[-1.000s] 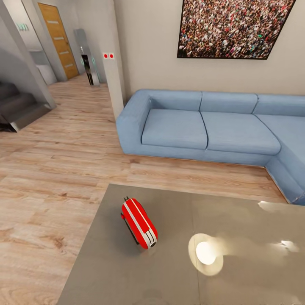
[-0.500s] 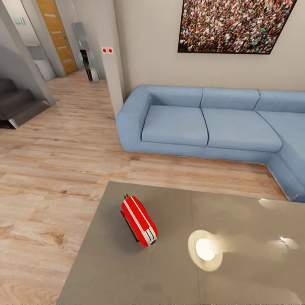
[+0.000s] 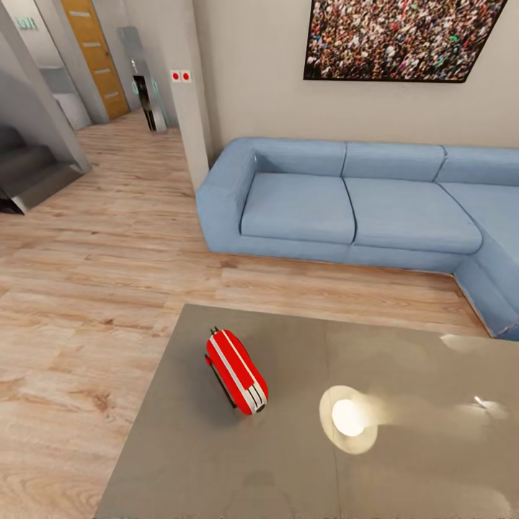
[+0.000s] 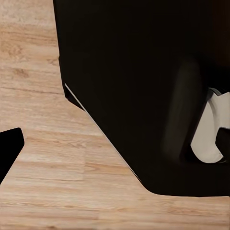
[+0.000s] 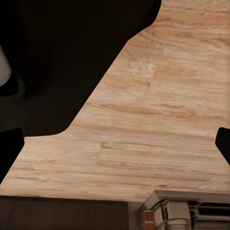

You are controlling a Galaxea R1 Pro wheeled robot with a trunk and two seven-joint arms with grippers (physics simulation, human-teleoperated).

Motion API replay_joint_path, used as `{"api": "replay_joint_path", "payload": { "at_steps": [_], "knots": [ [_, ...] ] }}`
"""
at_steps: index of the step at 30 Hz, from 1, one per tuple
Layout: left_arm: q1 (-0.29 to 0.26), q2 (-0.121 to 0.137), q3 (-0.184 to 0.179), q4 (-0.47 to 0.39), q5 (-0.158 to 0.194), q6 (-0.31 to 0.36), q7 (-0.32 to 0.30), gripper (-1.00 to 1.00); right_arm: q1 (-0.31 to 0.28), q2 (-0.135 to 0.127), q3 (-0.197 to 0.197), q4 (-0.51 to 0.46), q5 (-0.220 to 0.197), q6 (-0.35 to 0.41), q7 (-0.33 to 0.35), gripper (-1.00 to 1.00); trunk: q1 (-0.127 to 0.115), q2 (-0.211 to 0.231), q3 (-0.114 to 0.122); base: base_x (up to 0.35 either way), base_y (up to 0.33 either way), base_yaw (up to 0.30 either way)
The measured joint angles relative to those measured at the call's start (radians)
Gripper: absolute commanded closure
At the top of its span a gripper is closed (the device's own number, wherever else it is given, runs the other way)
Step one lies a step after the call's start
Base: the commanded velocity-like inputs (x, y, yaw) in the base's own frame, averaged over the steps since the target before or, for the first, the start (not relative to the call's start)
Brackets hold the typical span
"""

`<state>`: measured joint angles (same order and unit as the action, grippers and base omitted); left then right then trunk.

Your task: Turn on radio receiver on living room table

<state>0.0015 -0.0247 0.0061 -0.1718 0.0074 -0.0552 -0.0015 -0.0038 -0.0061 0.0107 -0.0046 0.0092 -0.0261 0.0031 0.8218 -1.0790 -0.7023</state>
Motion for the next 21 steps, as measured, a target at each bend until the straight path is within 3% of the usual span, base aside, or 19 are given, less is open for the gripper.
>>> {"api": "replay_joint_path", "payload": {
  "at_steps": [21],
  "knots": [
    [0.0, 0.0, 0.0, 0.0, 0.0, 0.0, 0.0, -1.0, 0.0, 0.0, 0.001, 0.0, 0.001, 0.0, 0.0, -1.0, 0.0, 0.0, -0.034, 0.0, 0.0, 0.0]
  ]
}}
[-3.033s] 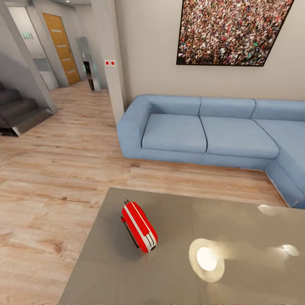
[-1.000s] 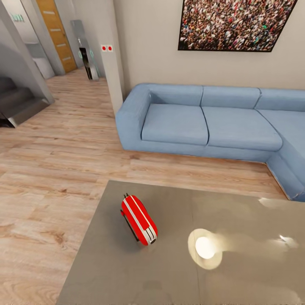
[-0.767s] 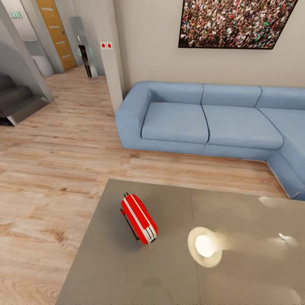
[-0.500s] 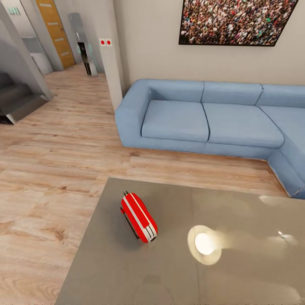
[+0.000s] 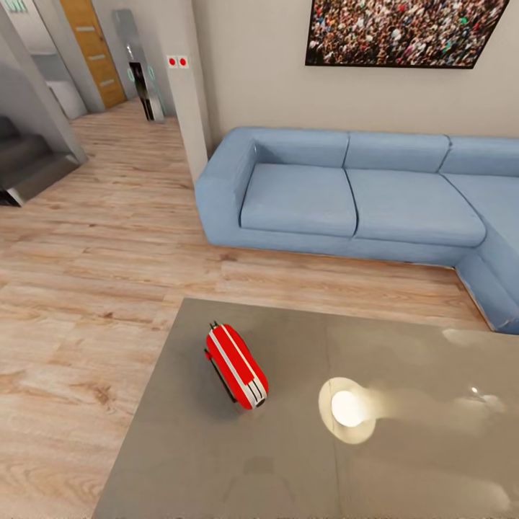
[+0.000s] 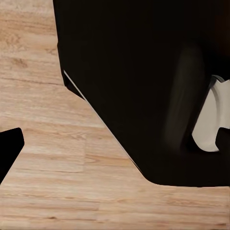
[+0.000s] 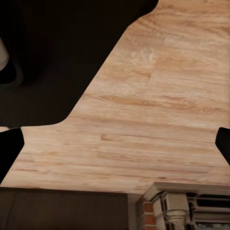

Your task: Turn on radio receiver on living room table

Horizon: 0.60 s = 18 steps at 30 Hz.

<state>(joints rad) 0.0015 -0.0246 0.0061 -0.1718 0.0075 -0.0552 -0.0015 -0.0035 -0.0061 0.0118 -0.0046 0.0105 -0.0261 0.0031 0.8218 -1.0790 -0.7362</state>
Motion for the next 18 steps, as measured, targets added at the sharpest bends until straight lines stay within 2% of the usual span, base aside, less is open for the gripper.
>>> {"api": "replay_joint_path", "payload": {
  "at_steps": [18],
  "knots": [
    [0.0, 0.0, 0.0, 0.0, 0.0, 0.0, 0.0, -1.0, 0.0, 0.0, 0.001, 0.0, 0.0, 0.0, 0.0, -1.0, 0.0, 0.0, -0.029, 0.0, 0.0, 0.0]
  ]
}}
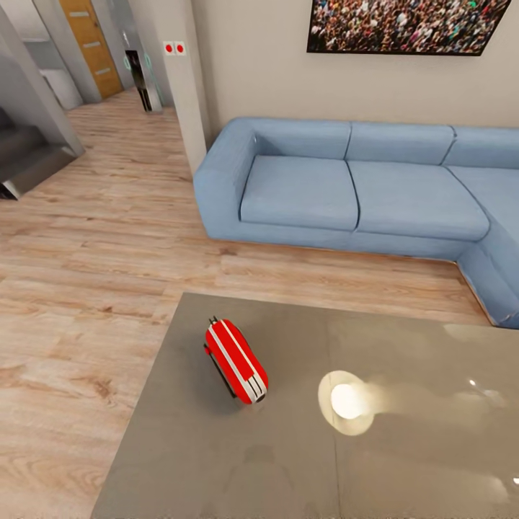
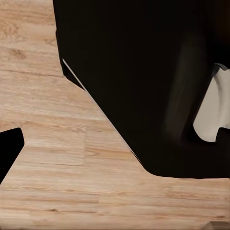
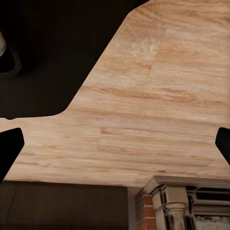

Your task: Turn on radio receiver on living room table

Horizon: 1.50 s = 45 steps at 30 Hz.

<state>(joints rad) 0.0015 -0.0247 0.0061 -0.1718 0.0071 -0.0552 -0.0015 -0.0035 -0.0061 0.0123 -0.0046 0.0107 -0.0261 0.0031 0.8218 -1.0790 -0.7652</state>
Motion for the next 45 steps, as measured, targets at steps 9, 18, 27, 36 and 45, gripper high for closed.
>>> {"api": "replay_joint_path", "payload": {
  "at_steps": [9, 18, 27, 36, 45],
  "knots": [
    [0.0, 0.0, 0.0, 0.0, 0.001, 0.0, 0.0, -1.0, 0.0, 0.0, 0.0, 0.0, 0.0, 0.0, 0.0, -1.0, 0.0, 0.0, -0.015, 0.0, 0.0, 0.0],
    [0.0, 0.0, 0.0, 0.0, 0.0, 0.0, 0.0, -1.0, 0.0, 0.0, 0.0, 0.0, 0.0, 0.0, 0.0, -1.0, 0.0, 0.0, -0.029, 0.0, 0.0, 0.0],
    [0.0, 0.0, 0.0, 0.0, 0.001, 0.0, 0.0, -1.0, 0.0, 0.0, 0.0, 0.0, 0.0, 0.0, 0.0, -1.0, 0.0, 0.0, -0.044, 0.0, 0.0, 0.0],
    [0.0, 0.0, 0.0, 0.0, 0.001, 0.0, 0.0, -1.0, 0.0, 0.0, 0.0, 0.0, 0.0, 0.0, 0.0, -1.0, 0.0, 0.0, -0.058, 0.0, 0.0, 0.0],
    [0.0, 0.0, 0.0, 0.0, 0.001, 0.0, 0.0, -1.0, 0.0, 0.0, 0.0, 0.0, 0.0, 0.0, 0.0, -1.0, 0.0, 0.0, -0.073, 0.0, 0.0, 0.0]
  ]
}}
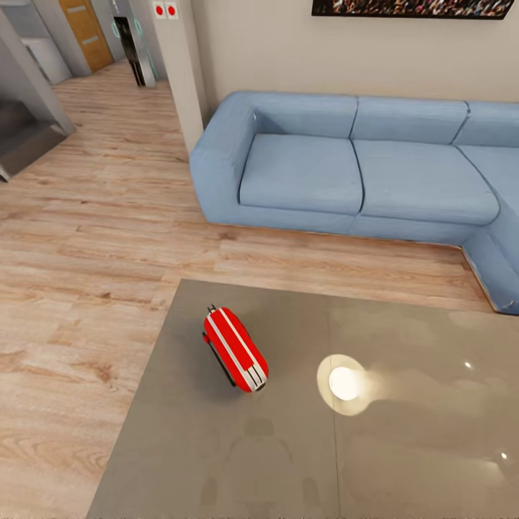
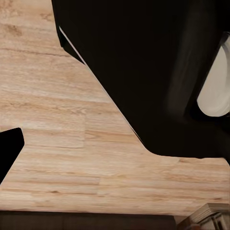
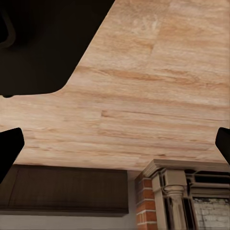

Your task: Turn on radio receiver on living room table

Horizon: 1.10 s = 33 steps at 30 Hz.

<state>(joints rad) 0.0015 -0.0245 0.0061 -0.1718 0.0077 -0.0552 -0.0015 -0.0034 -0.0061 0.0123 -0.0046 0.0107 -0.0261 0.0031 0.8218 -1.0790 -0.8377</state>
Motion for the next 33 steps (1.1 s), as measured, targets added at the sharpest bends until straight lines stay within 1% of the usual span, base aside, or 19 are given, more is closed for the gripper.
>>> {"api": "replay_joint_path", "payload": {
  "at_steps": [17, 33],
  "knots": [
    [0.0, 0.0, 0.0, 0.0, 0.0, 0.0, 0.0, -1.0, 0.0, -0.001, 0.0, 0.0, 0.0, 0.0, 0.001, -1.0, 0.0, 0.0, -0.027, 0.0, 0.0, 0.0],
    [0.0, -0.001, 0.0, 0.0, -0.003, 0.001, -0.001, -1.0, 0.0, -0.005, -0.003, 0.0, -0.003, -0.001, 0.005, -1.0, 0.0, 0.0, -0.029, 0.0, 0.0, 0.0]
  ]
}}
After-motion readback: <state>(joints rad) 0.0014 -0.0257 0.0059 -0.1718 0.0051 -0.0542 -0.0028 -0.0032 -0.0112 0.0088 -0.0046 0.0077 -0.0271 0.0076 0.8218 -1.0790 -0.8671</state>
